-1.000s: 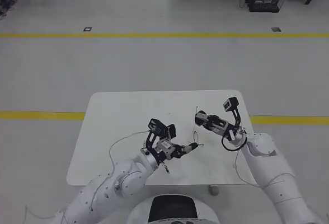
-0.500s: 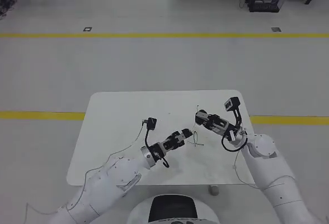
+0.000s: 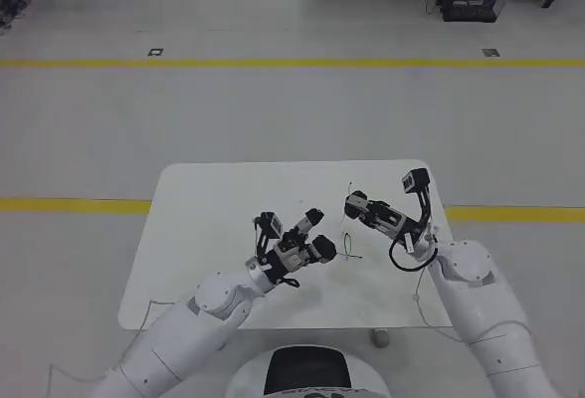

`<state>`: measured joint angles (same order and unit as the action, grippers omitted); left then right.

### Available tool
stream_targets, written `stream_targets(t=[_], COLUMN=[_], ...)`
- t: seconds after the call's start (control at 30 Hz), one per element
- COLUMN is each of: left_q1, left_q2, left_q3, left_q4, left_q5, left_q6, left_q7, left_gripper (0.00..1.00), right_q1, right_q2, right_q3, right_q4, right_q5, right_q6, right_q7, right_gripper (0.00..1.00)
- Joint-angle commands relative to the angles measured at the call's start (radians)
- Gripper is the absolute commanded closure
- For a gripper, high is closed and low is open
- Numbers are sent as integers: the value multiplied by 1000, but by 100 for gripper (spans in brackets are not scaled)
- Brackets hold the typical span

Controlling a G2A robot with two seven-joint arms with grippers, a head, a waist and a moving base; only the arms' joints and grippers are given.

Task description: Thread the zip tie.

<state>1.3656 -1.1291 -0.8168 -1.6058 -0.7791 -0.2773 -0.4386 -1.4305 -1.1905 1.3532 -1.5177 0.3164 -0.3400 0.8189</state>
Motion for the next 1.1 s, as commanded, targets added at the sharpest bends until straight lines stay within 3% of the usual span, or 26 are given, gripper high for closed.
stream_targets(t=[0.0,0.3,0.43,0.5,0.7,0.77,0.97,1.03,1.07], left_q1=[-9,-16,-13,-10,-15,-26,-26,-13,-12], left_q2=[-3,-5,-13,-19,-37,-39,-39,-44,-45], left_q3=[-1,3,5,7,0,-1,-1,-6,-9], left_q4=[19,24,7,-2,29,49,49,37,41], left_q5=[-30,-19,-96,-178,-378,-381,-381,-455,-482], left_q6=[17,30,76,94,137,155,155,157,178], left_q7=[-13,-8,0,-5,-27,-43,-43,-53,-53], left_gripper=[0,0,0,0,0,0,0,0,0], right_q1=[-3,-5,-9,-11,-21,-27,-27,-28,-30], right_q2=[-4,-9,-9,-9,-12,-13,-13,-13,-14], right_q3=[7,17,6,5,7,9,9,8,5], right_q4=[-6,-18,-41,-54,-96,-112,-112,-113,-118], right_q5=[-6,-27,-58,-74,-129,-149,-149,-149,-154], right_q6=[0,0,0,0,0,0,0,1,1], right_q7=[1,11,-14,-26,-82,-92,-92,-95,-109], right_gripper=[100,100,100,100,100,100,100,100,100])
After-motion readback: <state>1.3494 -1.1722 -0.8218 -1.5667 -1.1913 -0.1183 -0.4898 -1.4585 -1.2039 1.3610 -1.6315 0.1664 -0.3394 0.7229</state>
